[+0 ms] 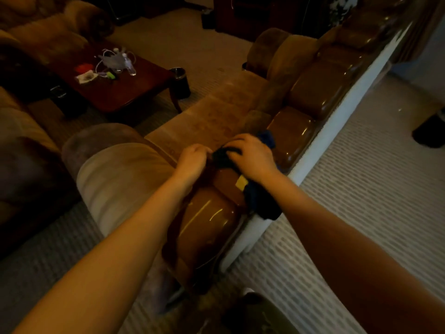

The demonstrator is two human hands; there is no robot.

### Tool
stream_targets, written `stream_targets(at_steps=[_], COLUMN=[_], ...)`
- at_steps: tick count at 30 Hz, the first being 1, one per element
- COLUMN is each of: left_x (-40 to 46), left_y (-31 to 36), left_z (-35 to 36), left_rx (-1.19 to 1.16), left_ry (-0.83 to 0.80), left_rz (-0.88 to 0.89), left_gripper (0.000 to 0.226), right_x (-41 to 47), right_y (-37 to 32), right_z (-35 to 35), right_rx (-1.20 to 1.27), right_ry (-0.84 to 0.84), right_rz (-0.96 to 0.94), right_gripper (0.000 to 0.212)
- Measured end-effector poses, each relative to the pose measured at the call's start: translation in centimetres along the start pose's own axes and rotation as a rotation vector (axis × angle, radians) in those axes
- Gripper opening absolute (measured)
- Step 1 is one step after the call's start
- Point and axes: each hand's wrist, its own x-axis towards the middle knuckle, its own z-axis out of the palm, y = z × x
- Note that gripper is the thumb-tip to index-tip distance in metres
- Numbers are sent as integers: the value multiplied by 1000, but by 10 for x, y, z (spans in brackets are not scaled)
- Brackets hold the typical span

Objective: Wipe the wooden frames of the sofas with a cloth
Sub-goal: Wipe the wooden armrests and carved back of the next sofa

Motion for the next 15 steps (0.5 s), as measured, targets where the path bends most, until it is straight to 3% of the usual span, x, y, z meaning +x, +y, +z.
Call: stream_targets(at_steps=[2,6,10,13,15], left_x=[4,6,4,4,4], left_y=[8,4,7,3,2], left_z=[11,25,32,34,33], left_rx=[10,-53,-62,-59,-62], left_ry=[-37,-146,-254,-270,-271], left_rz=[-39,-134,-202,-166,-143], left_gripper=[30,25,26,22,20], right_x=[-8,-95,-145,-121,-94], right_y=[20,4,-35,-14,9], right_z=[-4,16,55,47,32], right_rx=[152,499,544,440,457], right_ry=[106,531,527,548,561], right_rz=[131,262,271,165,212], right_gripper=[31,35,39,38,36])
